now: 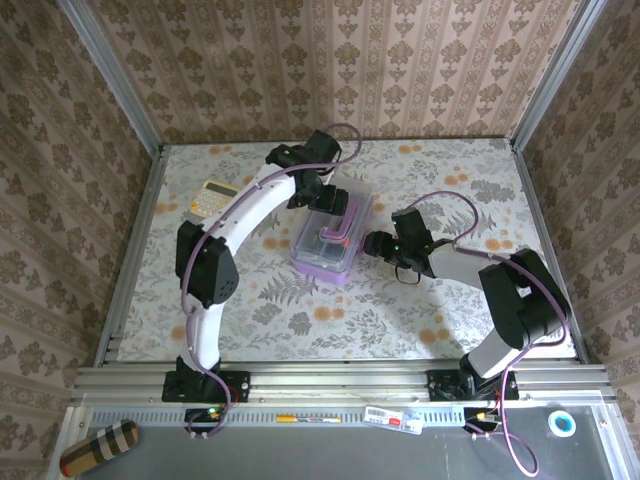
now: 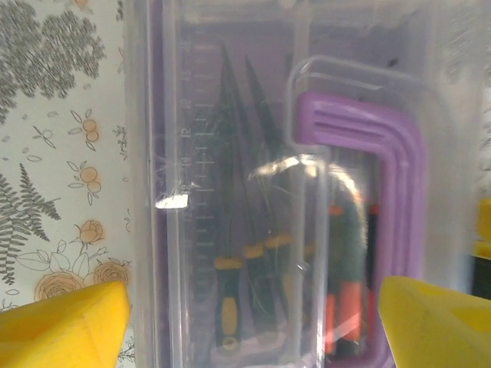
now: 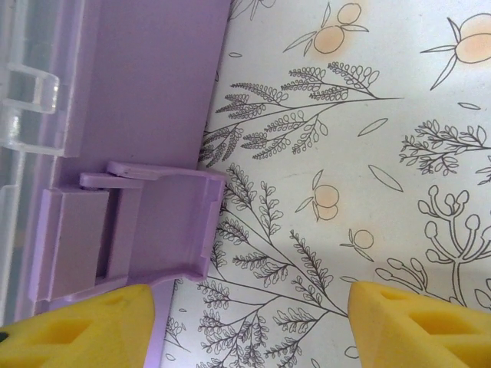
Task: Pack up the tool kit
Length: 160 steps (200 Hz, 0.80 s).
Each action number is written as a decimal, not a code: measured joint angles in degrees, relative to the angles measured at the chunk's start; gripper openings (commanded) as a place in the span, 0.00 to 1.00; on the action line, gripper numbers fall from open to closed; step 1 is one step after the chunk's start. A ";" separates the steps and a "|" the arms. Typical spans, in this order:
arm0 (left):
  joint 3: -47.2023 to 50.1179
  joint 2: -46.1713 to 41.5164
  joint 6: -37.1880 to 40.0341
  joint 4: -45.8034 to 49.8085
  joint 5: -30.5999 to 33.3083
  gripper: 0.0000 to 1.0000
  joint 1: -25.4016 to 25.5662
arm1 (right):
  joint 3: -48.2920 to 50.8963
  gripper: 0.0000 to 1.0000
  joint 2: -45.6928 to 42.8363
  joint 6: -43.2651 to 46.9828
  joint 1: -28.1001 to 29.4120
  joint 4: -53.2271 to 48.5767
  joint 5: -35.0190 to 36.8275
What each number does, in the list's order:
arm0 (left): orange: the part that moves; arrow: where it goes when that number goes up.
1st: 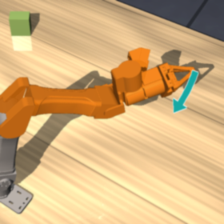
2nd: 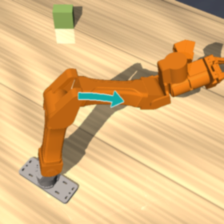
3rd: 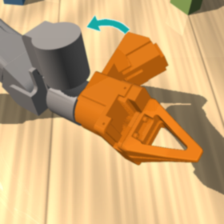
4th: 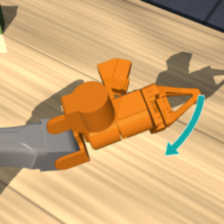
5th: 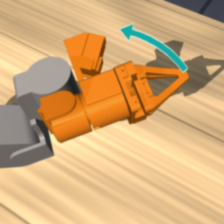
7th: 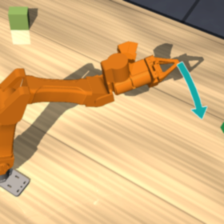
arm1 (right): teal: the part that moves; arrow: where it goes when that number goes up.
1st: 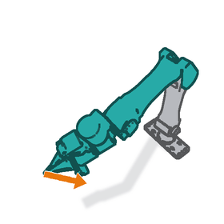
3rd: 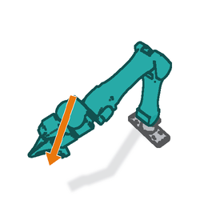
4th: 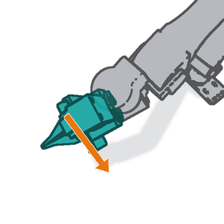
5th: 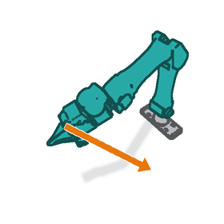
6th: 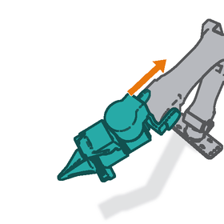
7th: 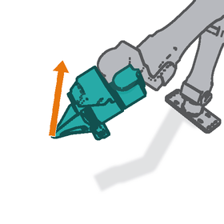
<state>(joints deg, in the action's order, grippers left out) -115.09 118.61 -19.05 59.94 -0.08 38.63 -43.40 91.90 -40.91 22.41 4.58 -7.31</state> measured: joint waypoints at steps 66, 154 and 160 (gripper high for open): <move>0.37 3.08 1.75 0.52 -1.40 0.74 -1.33 | 0.20 0.70 -1.09 0.09 0.00 -0.02 0.66; 14.51 -5.40 -0.81 -10.21 -5.11 0.68 -8.37 | 0.76 0.71 -2.49 0.20 0.00 -0.07 1.11; 15.10 -5.79 -1.20 -10.56 -5.14 0.68 -9.27 | 0.76 0.71 -2.56 0.20 0.00 -0.07 1.11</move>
<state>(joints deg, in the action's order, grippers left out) -99.98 112.81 -20.25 49.39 -5.21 29.36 -42.63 89.34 -40.71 22.41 4.51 -6.20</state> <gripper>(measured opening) 0.731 0.710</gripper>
